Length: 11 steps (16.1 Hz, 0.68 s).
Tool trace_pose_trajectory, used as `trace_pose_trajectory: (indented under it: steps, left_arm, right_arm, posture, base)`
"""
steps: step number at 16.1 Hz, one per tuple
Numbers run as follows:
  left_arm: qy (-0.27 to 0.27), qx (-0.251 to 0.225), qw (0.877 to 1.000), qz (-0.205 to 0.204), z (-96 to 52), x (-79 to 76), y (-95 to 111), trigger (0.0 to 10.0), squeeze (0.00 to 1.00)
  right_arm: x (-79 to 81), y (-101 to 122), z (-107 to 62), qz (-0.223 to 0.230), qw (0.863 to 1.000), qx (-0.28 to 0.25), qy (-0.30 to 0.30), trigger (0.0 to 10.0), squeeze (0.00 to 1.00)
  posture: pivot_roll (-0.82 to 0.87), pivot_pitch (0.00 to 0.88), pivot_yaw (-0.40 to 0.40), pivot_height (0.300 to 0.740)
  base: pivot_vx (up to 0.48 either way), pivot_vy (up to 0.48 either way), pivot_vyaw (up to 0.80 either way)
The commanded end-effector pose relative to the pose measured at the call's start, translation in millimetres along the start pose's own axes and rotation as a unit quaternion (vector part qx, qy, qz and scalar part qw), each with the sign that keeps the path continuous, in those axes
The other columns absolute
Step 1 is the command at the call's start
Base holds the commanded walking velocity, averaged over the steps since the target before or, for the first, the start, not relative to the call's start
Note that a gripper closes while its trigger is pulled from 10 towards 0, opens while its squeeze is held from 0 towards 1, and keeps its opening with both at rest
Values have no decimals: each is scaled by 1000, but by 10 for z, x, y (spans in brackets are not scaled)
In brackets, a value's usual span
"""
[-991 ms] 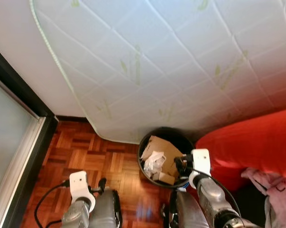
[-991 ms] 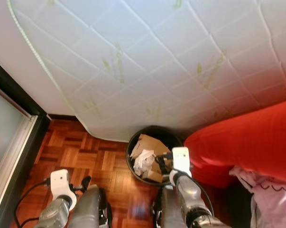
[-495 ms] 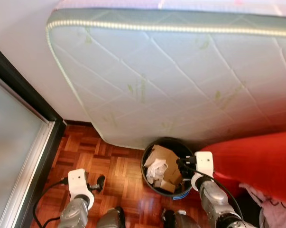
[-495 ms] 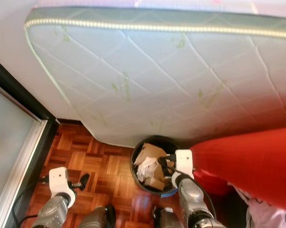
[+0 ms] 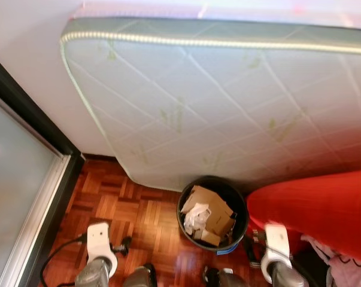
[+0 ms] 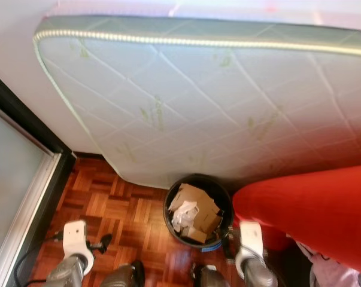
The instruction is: Clean up the room
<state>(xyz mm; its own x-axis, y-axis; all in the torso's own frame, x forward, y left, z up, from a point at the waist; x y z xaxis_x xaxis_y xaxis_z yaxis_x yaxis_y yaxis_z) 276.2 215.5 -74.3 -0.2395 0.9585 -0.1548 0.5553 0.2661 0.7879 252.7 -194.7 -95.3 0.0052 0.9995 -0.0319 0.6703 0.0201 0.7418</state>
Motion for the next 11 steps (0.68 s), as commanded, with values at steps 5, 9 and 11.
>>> trace_pose_trajectory:
  steps: [5,9,11]
  left_arm:
    - [18,42,999,11,-70,133,-232,10000,0]
    - [26,55,998,8,-72,151,-267,10000,0]
    - [27,52,998,8,-45,143,-202,10000,0]
  right_arm:
    - [77,-145,-38,36,999,11,-9,10000,0]
    - [84,-112,-17,38,999,15,-13,10000,0]
    - [71,-48,9,39,999,14,-16,10000,0]
  posture:
    - [49,202,25,735]
    - [52,111,28,735]
    - [49,71,31,735]
  base:
    - [0,0,0]
    - [0,0,0]
    - [0,0,0]
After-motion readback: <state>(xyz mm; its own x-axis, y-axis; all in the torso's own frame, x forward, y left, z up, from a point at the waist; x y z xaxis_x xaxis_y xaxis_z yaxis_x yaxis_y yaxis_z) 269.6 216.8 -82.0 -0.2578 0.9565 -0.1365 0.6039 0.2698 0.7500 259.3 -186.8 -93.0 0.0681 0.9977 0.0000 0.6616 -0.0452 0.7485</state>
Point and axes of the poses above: a point about 5 cm out from each wrist's last joint towards the gripper, its own z axis pointing out of the wrist towards the gripper, its own y axis along the axis of the wrist's last joint, x = y × z, the point moved 5 cm from there along z, pointing out of the wrist towards the gripper, and after that the axes turned 5 degrees about -z, right-handed, at the moved point
